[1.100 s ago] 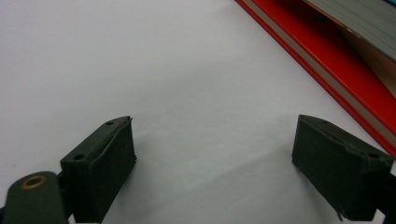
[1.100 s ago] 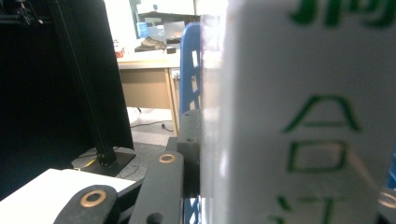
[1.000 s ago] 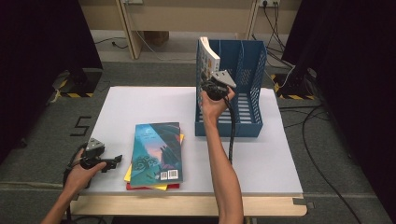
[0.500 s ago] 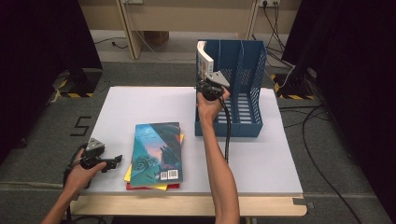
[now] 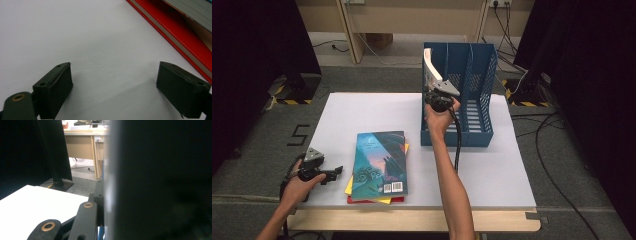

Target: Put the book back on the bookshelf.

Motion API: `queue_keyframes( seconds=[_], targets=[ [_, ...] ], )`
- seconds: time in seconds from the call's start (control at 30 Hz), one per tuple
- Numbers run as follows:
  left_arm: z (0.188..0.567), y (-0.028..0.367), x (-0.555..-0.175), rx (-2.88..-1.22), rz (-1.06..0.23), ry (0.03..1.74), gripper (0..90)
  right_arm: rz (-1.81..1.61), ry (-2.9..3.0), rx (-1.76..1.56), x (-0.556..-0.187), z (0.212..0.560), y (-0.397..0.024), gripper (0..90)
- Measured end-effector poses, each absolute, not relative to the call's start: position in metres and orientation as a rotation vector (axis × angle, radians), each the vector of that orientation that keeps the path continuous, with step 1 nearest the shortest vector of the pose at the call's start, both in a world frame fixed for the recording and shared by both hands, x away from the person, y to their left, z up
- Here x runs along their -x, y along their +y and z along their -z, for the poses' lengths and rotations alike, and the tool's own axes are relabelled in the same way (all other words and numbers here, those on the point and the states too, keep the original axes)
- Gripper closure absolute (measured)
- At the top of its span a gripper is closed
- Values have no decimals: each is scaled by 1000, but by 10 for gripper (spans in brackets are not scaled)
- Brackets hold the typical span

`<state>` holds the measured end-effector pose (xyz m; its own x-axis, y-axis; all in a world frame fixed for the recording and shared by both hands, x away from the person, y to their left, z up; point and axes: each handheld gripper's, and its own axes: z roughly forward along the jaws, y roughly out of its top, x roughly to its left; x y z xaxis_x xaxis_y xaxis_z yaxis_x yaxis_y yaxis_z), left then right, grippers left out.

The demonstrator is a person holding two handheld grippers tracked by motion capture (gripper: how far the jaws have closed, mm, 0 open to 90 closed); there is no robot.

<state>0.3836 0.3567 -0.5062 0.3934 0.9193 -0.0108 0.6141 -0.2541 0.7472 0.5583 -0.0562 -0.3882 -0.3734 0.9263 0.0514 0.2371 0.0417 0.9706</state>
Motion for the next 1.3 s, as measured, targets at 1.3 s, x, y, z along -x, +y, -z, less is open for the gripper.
queue_keyframes(
  seconds=[1.3],
  targets=[
    [506,357,-384,-1976,-575,1310,122,-1465,1868,-1048,-502,401,-104,692]
  ],
)
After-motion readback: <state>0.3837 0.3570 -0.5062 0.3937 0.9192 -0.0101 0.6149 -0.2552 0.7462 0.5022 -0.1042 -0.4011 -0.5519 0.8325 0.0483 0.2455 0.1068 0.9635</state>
